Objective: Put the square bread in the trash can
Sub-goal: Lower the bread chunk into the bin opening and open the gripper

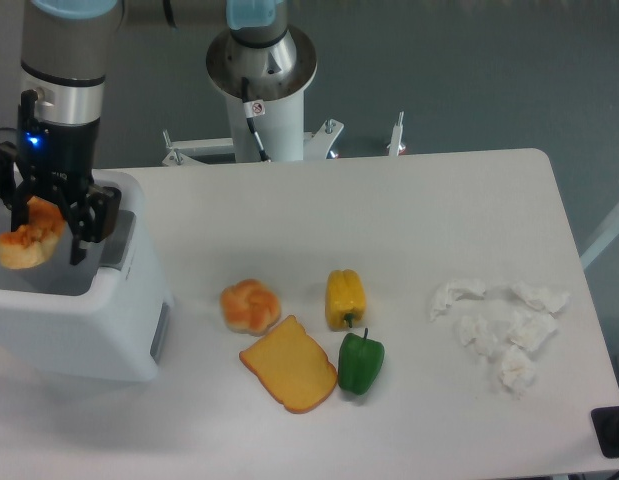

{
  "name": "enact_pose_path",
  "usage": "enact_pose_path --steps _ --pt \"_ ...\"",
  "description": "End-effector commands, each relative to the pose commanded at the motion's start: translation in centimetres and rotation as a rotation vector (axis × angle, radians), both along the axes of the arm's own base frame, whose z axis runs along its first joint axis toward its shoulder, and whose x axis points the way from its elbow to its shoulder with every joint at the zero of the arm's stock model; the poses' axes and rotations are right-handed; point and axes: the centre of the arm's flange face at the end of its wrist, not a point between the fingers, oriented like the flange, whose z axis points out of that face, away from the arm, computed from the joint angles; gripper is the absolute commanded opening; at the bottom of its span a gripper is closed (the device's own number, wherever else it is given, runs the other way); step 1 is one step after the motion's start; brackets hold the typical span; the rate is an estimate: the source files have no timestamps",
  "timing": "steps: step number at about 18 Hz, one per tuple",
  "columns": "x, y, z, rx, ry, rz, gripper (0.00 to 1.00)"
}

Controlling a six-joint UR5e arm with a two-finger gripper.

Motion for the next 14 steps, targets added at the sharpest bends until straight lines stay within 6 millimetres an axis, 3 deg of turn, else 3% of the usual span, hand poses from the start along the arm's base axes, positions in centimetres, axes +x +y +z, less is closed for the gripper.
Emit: enact_pose_path --steps 10,14 --pt "0.1 -0.2 -0.3 -0.009 0.009 -0.027 1.00" --pt "0.7 -1.8 0.2 0.000 0.032 -0.061 1.00"
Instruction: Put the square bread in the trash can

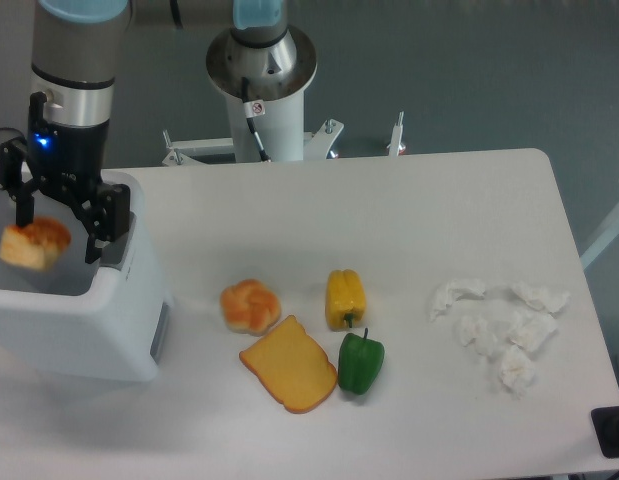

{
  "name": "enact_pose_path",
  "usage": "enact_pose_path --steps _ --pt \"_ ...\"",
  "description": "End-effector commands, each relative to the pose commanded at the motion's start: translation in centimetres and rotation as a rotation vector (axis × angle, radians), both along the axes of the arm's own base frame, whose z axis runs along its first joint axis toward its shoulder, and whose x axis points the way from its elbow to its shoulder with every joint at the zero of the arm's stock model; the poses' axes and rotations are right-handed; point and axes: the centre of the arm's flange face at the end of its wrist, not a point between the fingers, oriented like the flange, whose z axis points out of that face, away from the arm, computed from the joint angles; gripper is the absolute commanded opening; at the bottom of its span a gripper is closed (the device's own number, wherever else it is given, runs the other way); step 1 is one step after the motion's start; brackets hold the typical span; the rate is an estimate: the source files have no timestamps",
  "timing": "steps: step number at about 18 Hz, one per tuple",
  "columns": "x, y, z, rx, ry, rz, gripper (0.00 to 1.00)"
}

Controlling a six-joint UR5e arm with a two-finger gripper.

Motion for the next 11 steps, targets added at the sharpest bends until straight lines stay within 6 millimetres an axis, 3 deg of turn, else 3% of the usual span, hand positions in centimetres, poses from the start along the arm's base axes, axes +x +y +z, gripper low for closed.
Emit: enact_pose_path --steps 7,11 --pt "-0.7 -1.1 0.7 -0.020 0.012 -0.026 1.00" --pt "-4.7 -1.9 2.3 0.017 0.022 0.041 1.00"
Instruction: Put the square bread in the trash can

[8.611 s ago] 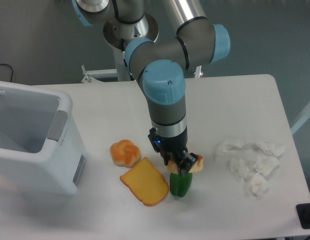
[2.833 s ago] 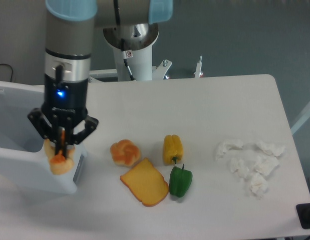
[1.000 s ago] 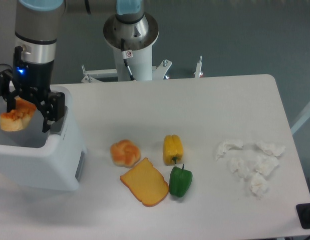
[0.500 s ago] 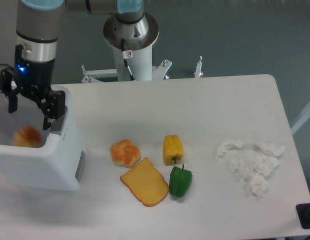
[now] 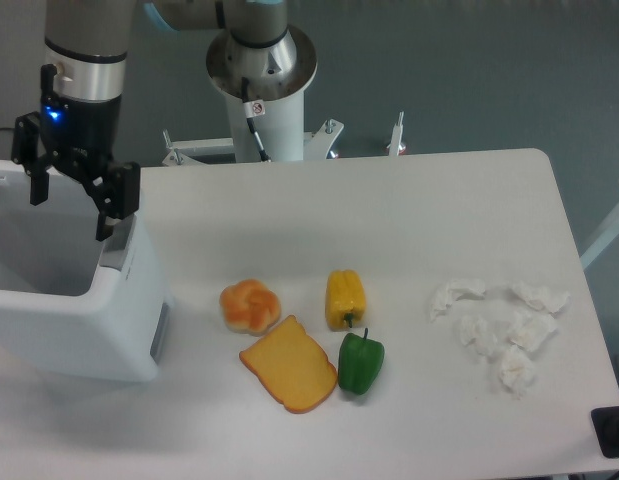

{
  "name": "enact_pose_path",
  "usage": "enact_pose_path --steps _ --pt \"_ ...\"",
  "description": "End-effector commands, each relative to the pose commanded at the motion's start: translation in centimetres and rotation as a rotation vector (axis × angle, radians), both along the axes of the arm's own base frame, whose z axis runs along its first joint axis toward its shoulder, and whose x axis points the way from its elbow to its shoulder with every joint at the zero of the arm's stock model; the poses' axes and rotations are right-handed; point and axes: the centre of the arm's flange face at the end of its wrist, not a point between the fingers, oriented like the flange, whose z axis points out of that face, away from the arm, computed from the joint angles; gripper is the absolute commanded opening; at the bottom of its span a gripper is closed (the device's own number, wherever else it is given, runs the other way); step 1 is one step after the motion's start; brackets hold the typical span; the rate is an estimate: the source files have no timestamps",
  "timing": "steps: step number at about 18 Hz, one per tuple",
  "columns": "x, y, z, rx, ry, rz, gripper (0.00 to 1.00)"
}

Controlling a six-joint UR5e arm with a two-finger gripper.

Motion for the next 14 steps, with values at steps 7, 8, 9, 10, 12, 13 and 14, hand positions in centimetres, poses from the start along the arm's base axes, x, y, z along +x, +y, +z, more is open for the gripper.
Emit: enact_pose_path --steps 7,8,9,10,12,13,14 --pt "-11.9 -4.1 0.8 0.013 0.039 0.177 1.00" --pt "-13.5 -4.6 0.0 -0.003 0.050 0.176 1.00" --pt "-15.7 -5.0 -1.8 -0.030 0.049 0.178 1.00" --pt "-17.4 -4.8 -4.1 -0.070 0.048 0.168 1.00" --pt "-20.5 -5.0 -7.9 -0.182 0.117 0.127 1.00" --pt "-22.0 -5.2 -9.7 -0.238 0.152 0.095 1.00" --pt "-23.1 -5.4 -11.2 -0.270 0.170 0.049 1.00"
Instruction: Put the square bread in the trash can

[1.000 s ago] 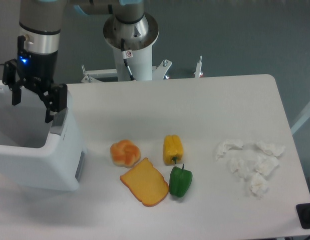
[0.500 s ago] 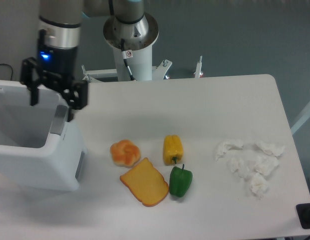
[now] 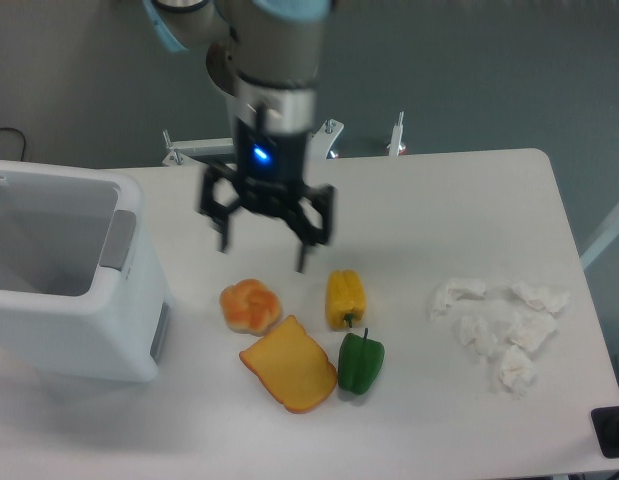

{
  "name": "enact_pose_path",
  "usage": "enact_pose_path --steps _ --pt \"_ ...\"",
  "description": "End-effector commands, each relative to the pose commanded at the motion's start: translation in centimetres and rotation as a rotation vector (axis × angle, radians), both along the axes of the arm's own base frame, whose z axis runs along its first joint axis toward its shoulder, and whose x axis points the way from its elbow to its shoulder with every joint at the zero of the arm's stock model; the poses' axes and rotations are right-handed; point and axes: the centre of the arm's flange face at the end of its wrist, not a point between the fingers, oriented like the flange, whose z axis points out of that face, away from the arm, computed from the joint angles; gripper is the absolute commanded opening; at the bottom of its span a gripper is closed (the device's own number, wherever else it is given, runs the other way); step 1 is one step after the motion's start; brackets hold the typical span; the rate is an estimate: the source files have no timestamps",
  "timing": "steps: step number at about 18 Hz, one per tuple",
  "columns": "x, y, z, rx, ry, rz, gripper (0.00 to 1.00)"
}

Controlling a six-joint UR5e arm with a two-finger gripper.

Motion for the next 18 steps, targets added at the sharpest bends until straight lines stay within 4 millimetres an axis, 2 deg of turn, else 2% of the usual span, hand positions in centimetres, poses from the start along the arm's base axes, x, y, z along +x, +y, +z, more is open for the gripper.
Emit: enact_pose_path --steps 3,6,8,11,18 --pt "-3.6 -1.1 -2.6 -0.051 0.018 -0.100 1.00" --pt "-5.5 -1.9 -4.5 -0.111 0.048 -0.239 1.00" --pt "-6.5 -2.2 -6.0 -0.219 0.096 -0.337 1.00" --pt "-7.5 -2.4 -7.4 -0.307 0.117 -0.420 1.00" --pt "-7.6 -2.5 -7.7 -0.308 0.113 -0.447 1.00"
